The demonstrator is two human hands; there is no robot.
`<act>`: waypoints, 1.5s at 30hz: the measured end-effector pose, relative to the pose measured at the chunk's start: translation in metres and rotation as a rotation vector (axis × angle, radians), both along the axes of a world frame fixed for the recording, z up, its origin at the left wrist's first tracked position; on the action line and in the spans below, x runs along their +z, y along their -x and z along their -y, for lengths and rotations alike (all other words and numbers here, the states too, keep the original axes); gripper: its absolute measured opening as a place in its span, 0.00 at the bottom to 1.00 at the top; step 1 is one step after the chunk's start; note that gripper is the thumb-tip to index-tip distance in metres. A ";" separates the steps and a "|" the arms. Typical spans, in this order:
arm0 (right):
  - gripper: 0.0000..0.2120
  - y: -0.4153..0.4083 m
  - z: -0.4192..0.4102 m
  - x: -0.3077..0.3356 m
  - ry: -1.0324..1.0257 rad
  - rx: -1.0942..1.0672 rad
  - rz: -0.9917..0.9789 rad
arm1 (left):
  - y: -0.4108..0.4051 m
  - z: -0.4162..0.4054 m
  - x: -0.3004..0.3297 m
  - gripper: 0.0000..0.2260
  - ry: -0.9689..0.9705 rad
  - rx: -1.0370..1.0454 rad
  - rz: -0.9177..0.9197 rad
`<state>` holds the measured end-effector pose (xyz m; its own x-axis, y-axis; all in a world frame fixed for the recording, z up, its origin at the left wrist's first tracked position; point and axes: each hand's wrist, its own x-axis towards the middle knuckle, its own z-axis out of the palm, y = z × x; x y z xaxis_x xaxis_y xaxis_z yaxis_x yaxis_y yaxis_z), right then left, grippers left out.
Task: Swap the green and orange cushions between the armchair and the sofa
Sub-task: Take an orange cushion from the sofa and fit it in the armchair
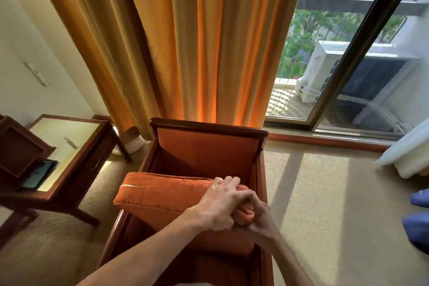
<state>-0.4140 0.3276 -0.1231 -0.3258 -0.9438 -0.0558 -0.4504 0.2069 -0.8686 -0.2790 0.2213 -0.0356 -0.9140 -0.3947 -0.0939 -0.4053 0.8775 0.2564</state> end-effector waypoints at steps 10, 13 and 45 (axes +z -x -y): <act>0.50 -0.187 0.121 0.046 0.065 0.467 -0.439 | -0.296 0.104 0.042 0.28 -0.425 0.548 -0.398; 0.52 -0.190 0.131 0.049 0.078 0.478 -0.522 | -0.319 0.113 0.041 0.23 -0.457 0.566 -0.469; 0.28 -0.096 0.113 0.106 -0.153 0.385 -0.644 | -0.229 0.132 0.027 0.44 0.142 0.447 -0.049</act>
